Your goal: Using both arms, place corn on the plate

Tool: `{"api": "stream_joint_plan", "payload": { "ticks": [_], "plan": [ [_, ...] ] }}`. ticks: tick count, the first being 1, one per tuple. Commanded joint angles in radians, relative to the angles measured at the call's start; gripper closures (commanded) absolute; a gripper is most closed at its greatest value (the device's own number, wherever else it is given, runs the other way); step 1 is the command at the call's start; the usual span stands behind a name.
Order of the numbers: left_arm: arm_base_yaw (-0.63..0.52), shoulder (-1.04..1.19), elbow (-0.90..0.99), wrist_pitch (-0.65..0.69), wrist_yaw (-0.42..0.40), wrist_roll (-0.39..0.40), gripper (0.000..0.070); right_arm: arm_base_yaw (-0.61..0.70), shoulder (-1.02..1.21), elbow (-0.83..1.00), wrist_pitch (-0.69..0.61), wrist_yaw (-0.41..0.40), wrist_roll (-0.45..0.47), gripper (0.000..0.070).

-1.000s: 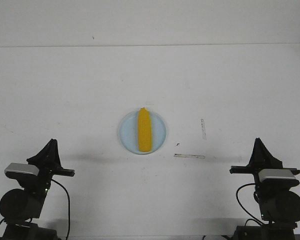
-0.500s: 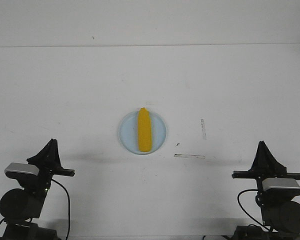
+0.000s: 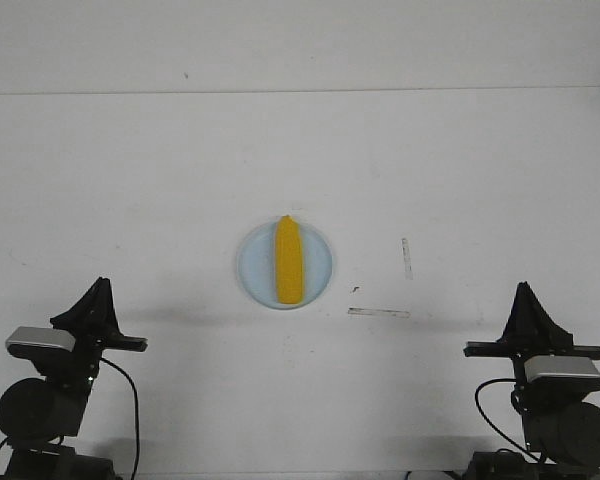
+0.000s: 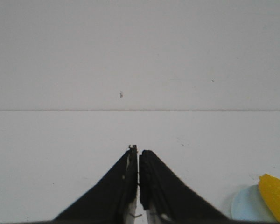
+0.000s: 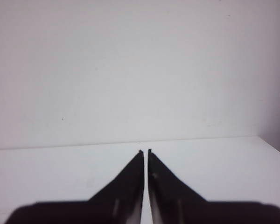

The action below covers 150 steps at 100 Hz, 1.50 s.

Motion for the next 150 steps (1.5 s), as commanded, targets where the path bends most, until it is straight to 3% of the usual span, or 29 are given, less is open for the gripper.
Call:
{"api": "stream_joint_plan", "payload": {
  "ticks": [1, 27, 48, 63, 81, 150],
  "plan": [
    [0.016, -0.002, -0.017, 0.045, -0.003, -0.002, 0.07, 0.001, -0.001, 0.0, 0.013, 0.003, 0.013, 0.0687],
    [0.064, -0.071, -0.186, 0.238, 0.006, 0.016, 0.07, 0.001, -0.001, 0.0, 0.013, 0.003, 0.013, 0.0687],
    [0.108, -0.152, -0.304, 0.24, 0.007, 0.016, 0.07, 0.001, -0.001, 0.0, 0.013, 0.003, 0.013, 0.0687],
    [0.14, -0.2, -0.376, 0.236, 0.007, 0.016, 0.07, 0.001, -0.001, 0.0, 0.013, 0.003, 0.013, 0.0687],
    [0.145, -0.318, -0.377, 0.039, 0.004, 0.017, 0.0699, 0.001, -0.001, 0.0, 0.013, 0.003, 0.013, 0.0687],
    [0.101, -0.318, -0.377, 0.029, 0.006, 0.017, 0.0698, 0.001, -0.002, 0.0, 0.013, 0.003, 0.013, 0.0687]
  ]
}}
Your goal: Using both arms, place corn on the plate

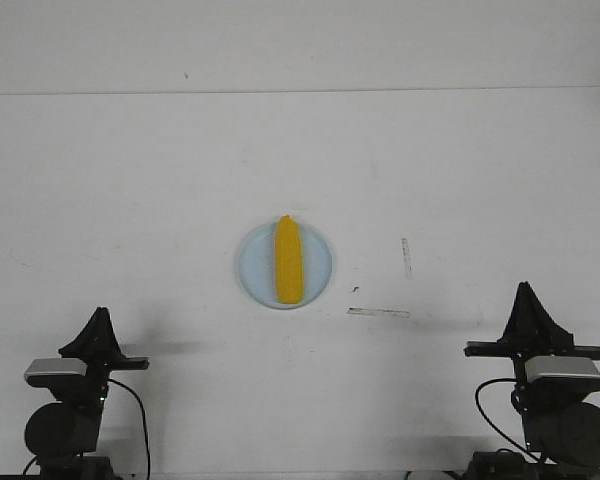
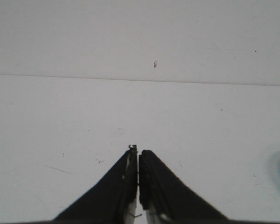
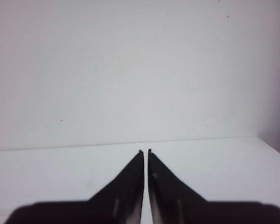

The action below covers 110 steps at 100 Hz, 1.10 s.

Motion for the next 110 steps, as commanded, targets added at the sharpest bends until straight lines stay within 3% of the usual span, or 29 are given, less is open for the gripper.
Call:
{"api": "stream_joint_plan", "payload": {
  "ticks": [1, 110],
  "plan": [
    [-0.002, -0.003, -0.021, 0.01, 0.005, 0.005, 0.0698, 0.001, -0.001, 0.001, 0.01, 0.0, 0.012, 0.0687],
    [-0.002, -0.003, -0.021, 0.01, 0.005, 0.005, 0.0698, 0.001, -0.003, -0.021, 0.013, -0.013, 0.009, 0.0687]
  ]
}}
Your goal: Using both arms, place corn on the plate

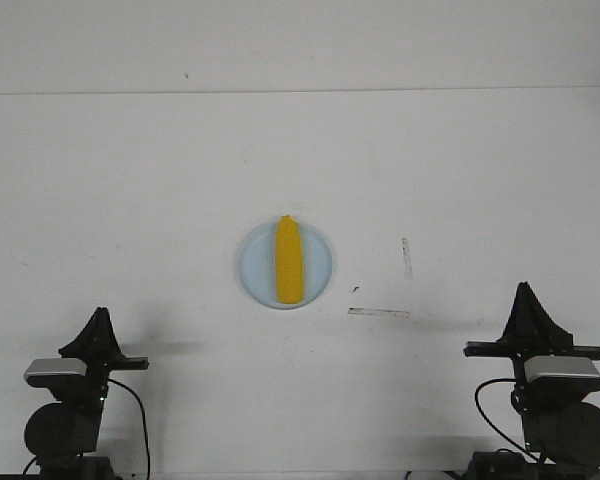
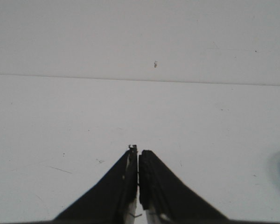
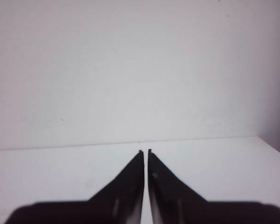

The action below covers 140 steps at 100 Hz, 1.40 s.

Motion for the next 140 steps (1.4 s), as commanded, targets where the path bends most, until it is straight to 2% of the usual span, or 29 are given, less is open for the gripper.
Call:
{"api": "stream_joint_plan", "payload": {
  "ticks": [1, 26, 38, 67, 97, 121, 140],
  "plan": [
    [-0.002, -0.003, -0.021, 0.01, 0.004, 0.005, 0.0698, 0.001, -0.005, -0.019, 0.013, -0.015, 0.009, 0.0687],
    [-0.002, -0.003, -0.021, 0.01, 0.005, 0.005, 0.0698, 0.002, -0.1, -0.162, 0.018, -0.103, 0.01, 0.0687],
    [-0.002, -0.003, -0.021, 0.01, 0.004, 0.005, 0.0698, 0.002, -0.181, -0.235, 0.023, -0.103, 0.01, 0.0687],
    [-0.002, -0.002, -0.021, 0.01, 0.005, 0.005, 0.0698, 0.0, -0.176, -0.415, 0.248, -0.103, 0.01, 0.0687],
    [-0.002, -0.002, -0.021, 0.01, 0.005, 0.005, 0.0698, 0.002, -0.176, -0.414, 0.196, -0.09, 0.009, 0.0687],
    [-0.002, -0.002, -0.021, 0.01, 0.004, 0.005, 0.0698, 0.004, -0.176, -0.414, 0.198, -0.022, 0.008, 0.0687],
    [-0.002, -0.002, -0.021, 0.01, 0.005, 0.005, 0.0698, 0.017, -0.176, -0.414, 0.197, -0.033, 0.007, 0.0687]
  ]
}}
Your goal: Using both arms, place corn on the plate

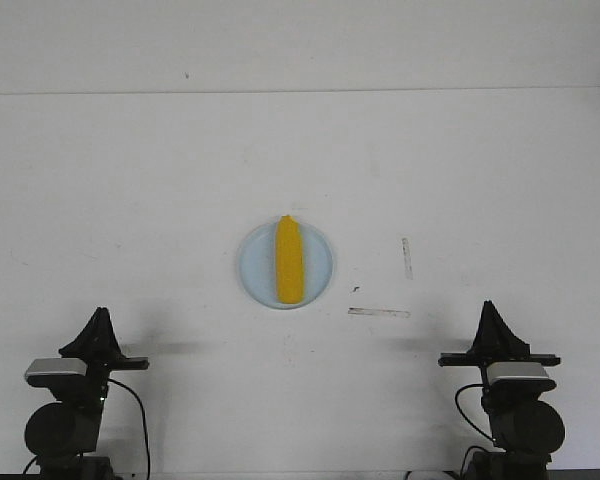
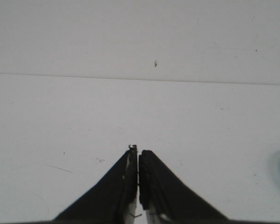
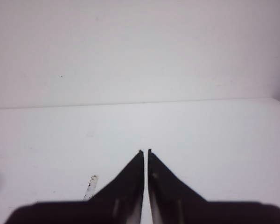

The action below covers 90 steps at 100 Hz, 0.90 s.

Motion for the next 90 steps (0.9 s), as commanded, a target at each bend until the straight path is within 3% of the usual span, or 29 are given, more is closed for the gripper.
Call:
{"api": "stream_joint_plan", "payload": {
  "ticks": [1, 90],
  "plan": [
    [-0.002, -0.002, -0.021, 0.013, 0.004, 0.005, 0.0698, 0.008, 0.0, -0.001, 0.01, -0.003, 0.007, 0.0687],
    [-0.002, -0.002, -0.021, 0.013, 0.004, 0.005, 0.0698, 0.061, 0.0, -0.001, 0.01, -0.002, -0.024, 0.0687]
  ]
}}
